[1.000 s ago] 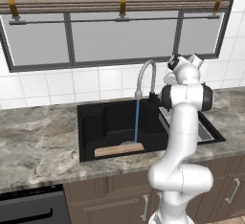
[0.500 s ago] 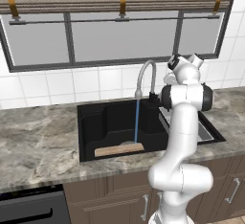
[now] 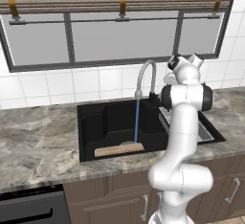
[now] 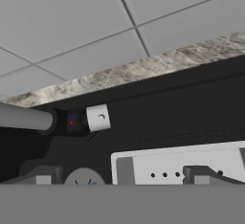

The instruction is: Turn on the sink faucet with hot water and rinse the cutting board for ten seconds, then turn off the faucet. Push the cutting board to reach the water if necessary.

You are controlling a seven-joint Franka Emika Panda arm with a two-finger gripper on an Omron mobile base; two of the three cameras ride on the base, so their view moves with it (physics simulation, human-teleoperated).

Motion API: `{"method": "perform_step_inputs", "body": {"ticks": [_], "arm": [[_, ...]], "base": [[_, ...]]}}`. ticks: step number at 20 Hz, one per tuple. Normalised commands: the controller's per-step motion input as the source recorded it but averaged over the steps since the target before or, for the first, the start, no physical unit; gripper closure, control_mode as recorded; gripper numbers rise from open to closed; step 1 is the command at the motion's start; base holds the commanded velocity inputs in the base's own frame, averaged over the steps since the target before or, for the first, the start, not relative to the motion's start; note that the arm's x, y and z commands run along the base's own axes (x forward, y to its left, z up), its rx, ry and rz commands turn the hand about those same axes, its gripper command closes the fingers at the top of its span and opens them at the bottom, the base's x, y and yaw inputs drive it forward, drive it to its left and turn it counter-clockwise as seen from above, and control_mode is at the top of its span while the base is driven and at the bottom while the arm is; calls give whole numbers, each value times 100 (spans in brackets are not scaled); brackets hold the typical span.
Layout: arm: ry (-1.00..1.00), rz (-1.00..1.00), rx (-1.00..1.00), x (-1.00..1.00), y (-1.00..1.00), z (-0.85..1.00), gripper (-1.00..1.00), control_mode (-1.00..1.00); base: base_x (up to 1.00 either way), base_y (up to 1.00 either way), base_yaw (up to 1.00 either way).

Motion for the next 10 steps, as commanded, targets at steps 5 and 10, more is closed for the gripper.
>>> {"method": "perform_step_inputs", "body": {"ticks": [5,10], "arm": [[0,0,0,0,0,0,-100,-100],[0,0,0,0,0,0,-100,-100]], "base": [[0,0,0],[0,0,0]]}}
